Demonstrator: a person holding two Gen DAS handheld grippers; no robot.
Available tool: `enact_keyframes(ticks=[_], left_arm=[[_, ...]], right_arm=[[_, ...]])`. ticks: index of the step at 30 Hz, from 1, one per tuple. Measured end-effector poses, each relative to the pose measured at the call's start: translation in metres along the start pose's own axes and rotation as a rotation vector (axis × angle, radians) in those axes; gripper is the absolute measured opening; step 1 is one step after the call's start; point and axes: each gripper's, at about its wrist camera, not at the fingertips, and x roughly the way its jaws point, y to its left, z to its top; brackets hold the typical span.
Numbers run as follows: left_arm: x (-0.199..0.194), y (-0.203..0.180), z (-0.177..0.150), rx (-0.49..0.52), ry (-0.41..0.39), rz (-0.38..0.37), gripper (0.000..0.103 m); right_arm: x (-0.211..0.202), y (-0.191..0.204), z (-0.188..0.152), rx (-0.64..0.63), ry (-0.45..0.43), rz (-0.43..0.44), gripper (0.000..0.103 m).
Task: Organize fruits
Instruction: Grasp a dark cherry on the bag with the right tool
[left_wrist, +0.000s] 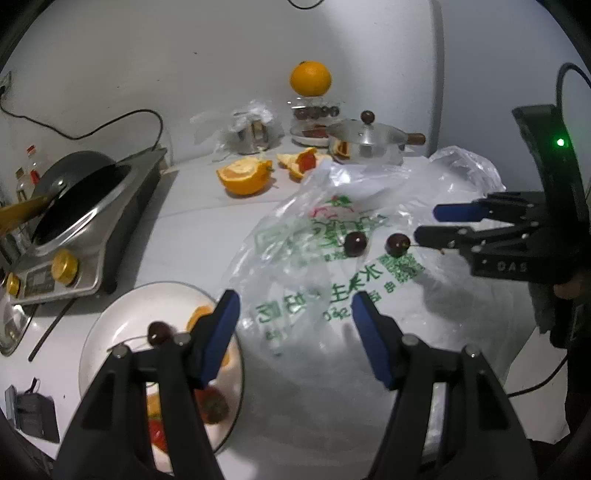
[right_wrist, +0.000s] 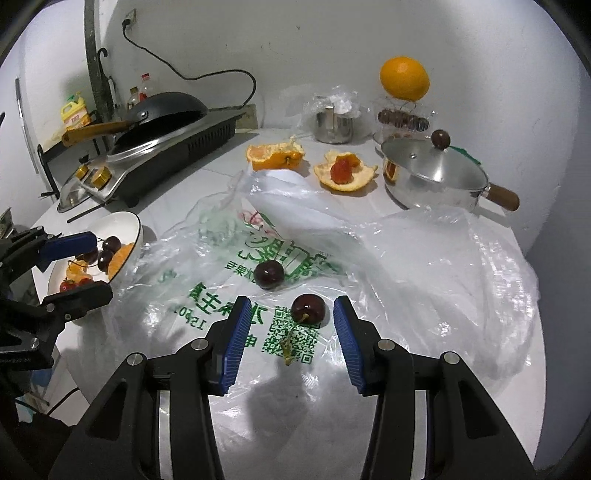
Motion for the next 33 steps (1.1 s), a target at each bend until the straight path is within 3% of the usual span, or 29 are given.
enact_keyframes(ticks=[15,21,33], left_arm=[[0.045,-0.020,0.025,0.023,0.041,-0.015,0.065],[0.066,-0.024,0.033,0.031,0.050,-0.030,0.065],[0.100,-0.043,0.054,0.101,0.063,-0.064,0.064]], right_arm=[[0.048,-0.010,0.005,0.001,0.079,0.044,0.047],[0.066,-0.014,0.002,-0.008,0.130,0.038,0.033],[0.057,-0.027,0.001,0.000,0.089,0.063,0.030]])
